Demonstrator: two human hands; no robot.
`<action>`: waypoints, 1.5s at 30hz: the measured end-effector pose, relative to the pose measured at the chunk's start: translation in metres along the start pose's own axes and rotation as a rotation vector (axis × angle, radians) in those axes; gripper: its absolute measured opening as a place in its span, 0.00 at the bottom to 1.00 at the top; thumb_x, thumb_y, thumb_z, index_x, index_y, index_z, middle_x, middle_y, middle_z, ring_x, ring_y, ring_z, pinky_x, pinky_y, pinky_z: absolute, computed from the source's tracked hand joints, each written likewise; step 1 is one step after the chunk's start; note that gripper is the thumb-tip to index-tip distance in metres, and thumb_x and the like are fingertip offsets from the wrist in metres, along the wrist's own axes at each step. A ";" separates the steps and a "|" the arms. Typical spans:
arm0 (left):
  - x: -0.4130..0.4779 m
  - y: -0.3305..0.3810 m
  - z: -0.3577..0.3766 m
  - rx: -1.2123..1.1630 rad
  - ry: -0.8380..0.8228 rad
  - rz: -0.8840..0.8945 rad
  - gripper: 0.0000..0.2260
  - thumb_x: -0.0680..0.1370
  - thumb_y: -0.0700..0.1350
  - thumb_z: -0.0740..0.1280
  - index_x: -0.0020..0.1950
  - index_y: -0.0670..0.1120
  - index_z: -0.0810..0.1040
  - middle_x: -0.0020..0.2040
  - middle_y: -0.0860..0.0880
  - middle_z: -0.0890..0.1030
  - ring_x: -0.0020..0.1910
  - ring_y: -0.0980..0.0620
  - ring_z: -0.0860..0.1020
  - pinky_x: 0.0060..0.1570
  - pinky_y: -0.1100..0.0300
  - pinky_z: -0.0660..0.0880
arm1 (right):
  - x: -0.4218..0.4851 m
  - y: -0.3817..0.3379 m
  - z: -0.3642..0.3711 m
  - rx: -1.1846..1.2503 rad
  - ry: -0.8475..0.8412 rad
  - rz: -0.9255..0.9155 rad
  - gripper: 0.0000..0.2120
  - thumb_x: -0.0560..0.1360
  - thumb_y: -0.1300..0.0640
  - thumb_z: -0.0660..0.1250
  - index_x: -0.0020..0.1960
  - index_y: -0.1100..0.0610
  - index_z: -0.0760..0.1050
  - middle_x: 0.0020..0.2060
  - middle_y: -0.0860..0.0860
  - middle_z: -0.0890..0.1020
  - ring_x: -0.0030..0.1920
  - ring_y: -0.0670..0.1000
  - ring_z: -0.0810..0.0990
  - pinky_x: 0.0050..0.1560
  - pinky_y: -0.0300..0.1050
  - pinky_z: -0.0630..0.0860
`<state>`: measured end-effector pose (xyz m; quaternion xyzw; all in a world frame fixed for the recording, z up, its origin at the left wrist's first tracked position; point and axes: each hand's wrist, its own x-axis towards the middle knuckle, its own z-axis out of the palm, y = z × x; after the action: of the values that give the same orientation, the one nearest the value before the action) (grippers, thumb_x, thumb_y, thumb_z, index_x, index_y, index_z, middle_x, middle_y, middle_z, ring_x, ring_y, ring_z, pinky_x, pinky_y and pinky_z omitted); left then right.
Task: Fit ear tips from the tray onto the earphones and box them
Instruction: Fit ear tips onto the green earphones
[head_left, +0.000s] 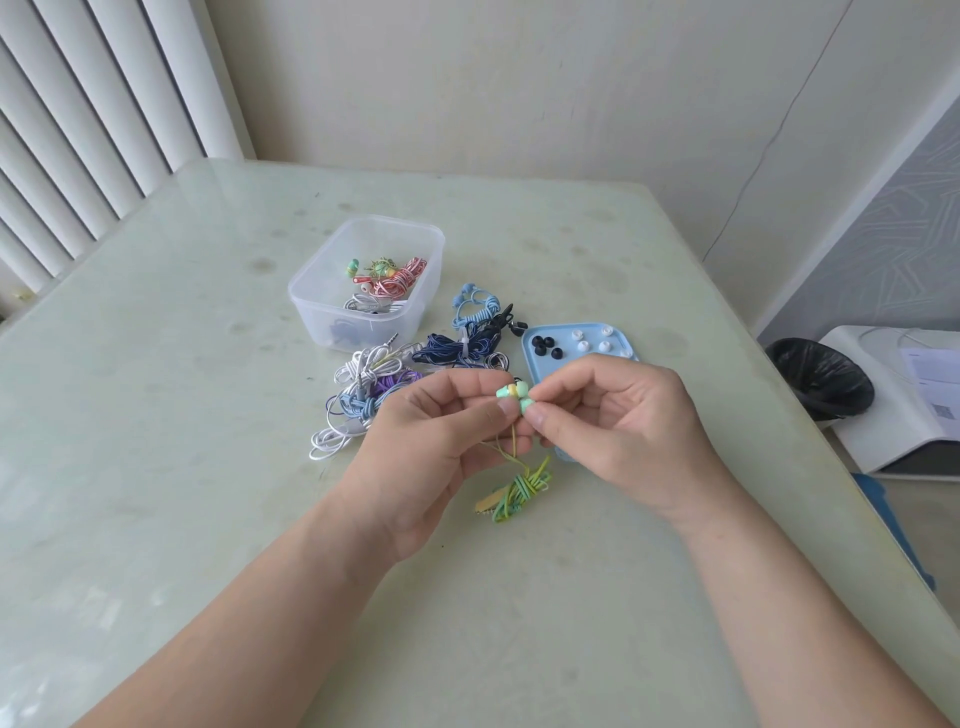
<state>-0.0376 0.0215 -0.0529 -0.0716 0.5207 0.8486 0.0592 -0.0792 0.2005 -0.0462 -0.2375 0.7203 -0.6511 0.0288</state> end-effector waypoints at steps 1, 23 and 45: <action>0.000 0.000 0.000 -0.001 0.001 0.002 0.08 0.78 0.31 0.69 0.57 0.35 0.81 0.45 0.39 0.85 0.38 0.45 0.82 0.42 0.57 0.82 | 0.000 -0.001 0.000 0.026 0.002 0.011 0.06 0.73 0.75 0.72 0.46 0.66 0.80 0.37 0.58 0.87 0.38 0.57 0.86 0.45 0.48 0.82; -0.005 -0.005 0.007 0.224 0.164 0.253 0.05 0.74 0.31 0.76 0.48 0.38 0.84 0.41 0.38 0.87 0.38 0.40 0.84 0.47 0.46 0.83 | 0.000 0.004 0.006 0.136 0.096 0.053 0.07 0.72 0.69 0.73 0.49 0.63 0.85 0.46 0.58 0.87 0.43 0.54 0.85 0.46 0.46 0.82; -0.003 0.000 0.002 0.186 0.100 0.236 0.09 0.78 0.33 0.73 0.55 0.43 0.85 0.43 0.45 0.86 0.40 0.46 0.84 0.50 0.50 0.83 | -0.005 -0.019 0.000 -0.264 -0.121 0.250 0.13 0.71 0.54 0.80 0.53 0.45 0.82 0.47 0.44 0.85 0.34 0.51 0.75 0.41 0.46 0.74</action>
<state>-0.0350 0.0231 -0.0516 -0.0463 0.6042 0.7932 -0.0604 -0.0685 0.2016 -0.0292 -0.1867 0.8203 -0.5268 0.1212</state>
